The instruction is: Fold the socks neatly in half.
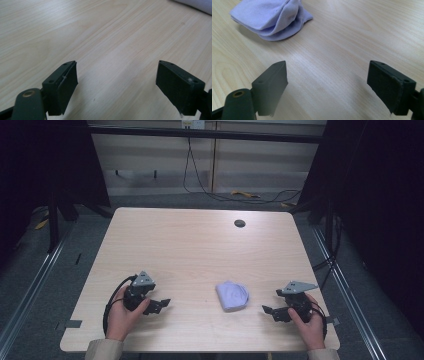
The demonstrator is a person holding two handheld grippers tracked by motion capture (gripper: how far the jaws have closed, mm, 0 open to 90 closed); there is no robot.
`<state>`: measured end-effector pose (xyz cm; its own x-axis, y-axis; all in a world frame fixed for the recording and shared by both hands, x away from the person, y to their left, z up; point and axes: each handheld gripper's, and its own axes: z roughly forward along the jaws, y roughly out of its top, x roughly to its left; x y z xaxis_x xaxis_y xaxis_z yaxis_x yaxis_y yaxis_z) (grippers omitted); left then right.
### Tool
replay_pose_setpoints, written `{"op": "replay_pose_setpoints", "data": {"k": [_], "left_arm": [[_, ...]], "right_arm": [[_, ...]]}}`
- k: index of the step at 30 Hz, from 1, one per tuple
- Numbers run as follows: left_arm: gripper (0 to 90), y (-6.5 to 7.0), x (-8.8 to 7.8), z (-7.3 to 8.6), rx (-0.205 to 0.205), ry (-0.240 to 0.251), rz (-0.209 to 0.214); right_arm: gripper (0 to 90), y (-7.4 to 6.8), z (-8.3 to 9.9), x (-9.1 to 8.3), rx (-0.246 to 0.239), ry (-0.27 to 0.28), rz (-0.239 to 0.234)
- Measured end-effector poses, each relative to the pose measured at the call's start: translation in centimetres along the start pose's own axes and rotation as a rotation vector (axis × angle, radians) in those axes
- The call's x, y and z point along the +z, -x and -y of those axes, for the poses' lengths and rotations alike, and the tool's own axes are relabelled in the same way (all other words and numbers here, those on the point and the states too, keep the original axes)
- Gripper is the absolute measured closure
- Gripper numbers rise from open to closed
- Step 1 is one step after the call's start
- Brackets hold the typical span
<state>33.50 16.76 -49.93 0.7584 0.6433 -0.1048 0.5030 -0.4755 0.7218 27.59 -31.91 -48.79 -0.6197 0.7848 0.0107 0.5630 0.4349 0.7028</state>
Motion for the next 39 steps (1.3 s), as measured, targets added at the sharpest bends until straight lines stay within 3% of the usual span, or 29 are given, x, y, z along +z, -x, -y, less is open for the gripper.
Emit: {"op": "replay_pose_setpoints", "data": {"k": [11,23,33,36,39], "left_arm": [[17.4,-1.2,-1.5,1.8,-0.007,0.003,-0.031],[17.3,-2.1,-2.6,3.2,-0.006,0.011,-0.050],[17.0,-2.8,-3.0,4.2,0.010,0.002,-0.069],[16.9,-2.9,-3.1,4.4,-0.002,0.007,-0.071],[16.4,-3.1,-3.2,4.6,0.022,0.004,-0.076]], "right_arm": [[15.6,0.2,0.6,0.5,-0.024,-0.034,0.011],[13.6,0.8,1.3,0.5,-0.013,0.010,0.002],[13.2,0.9,1.3,0.5,-0.014,0.007,0.001],[13.2,0.8,1.3,0.5,-0.013,0.007,0.001],[13.2,0.8,1.3,0.5,-0.013,0.007,0.001]]}}
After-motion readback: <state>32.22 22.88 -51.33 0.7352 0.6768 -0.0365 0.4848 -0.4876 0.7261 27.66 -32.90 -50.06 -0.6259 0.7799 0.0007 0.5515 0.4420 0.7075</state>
